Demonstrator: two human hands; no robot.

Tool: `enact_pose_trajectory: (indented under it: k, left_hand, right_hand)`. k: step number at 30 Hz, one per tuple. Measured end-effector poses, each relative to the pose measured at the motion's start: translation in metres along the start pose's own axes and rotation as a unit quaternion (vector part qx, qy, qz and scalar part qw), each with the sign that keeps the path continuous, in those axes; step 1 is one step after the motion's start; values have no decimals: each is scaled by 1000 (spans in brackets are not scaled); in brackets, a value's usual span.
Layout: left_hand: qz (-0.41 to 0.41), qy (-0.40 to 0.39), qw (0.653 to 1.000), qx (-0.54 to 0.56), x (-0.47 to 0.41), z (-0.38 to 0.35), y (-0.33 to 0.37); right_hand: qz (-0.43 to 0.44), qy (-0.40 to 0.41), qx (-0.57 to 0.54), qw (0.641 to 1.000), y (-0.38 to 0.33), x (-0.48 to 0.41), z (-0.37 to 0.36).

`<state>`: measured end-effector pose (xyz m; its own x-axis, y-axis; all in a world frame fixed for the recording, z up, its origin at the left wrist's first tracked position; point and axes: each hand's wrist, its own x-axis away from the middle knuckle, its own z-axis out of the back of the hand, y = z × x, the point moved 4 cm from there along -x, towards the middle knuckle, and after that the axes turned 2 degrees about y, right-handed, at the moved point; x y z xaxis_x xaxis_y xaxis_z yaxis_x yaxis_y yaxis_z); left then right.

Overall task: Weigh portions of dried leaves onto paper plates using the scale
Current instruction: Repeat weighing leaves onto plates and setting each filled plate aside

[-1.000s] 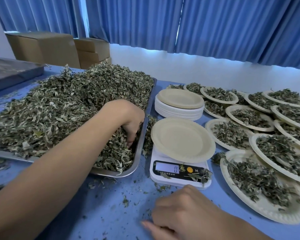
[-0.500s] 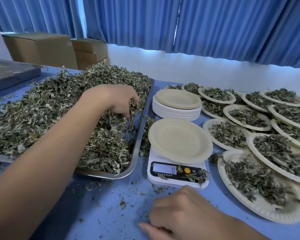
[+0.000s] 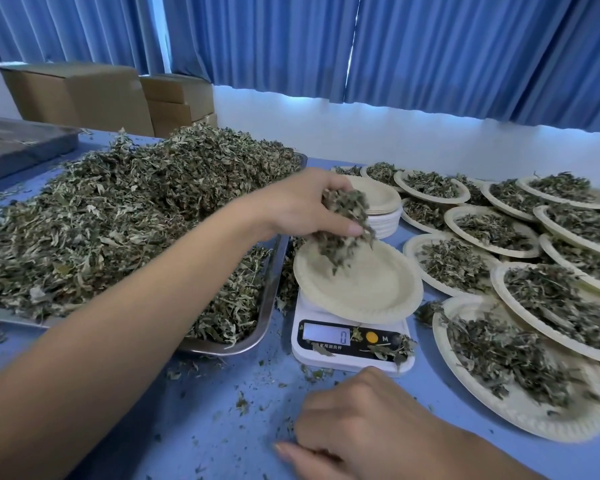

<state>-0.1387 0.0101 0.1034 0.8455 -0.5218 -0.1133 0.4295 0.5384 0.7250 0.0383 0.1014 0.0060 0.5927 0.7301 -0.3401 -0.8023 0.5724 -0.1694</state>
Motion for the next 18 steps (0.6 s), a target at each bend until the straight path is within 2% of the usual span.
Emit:
enact_pose_trajectory:
  k: [4,8,11,13,16,18]
  left_hand:
    - [8,-46,998,-37,-1,-7,-2]
    - [23,5,997,-71,-4,17,-13]
    - [51,32,975,-215,-8,34,-29]
    - [99,-37,948,-299,-6,37,-45]
    - [166,-175,903,-355,2,33,-67]
    - [172,-208,886,-377,1,29,-75]
  right_hand:
    - [4,-1,2,1000,0,0,3]
    - [9,0,-9,1000,-1,-1,4]
    - [9,-3,-2,1000,-1,0,4]
    - [11,-2,5,1000,-2,0,3]
    - [17,3,18,1000,-2,1,3]
    - [15,1,20,1000,-1,1,2]
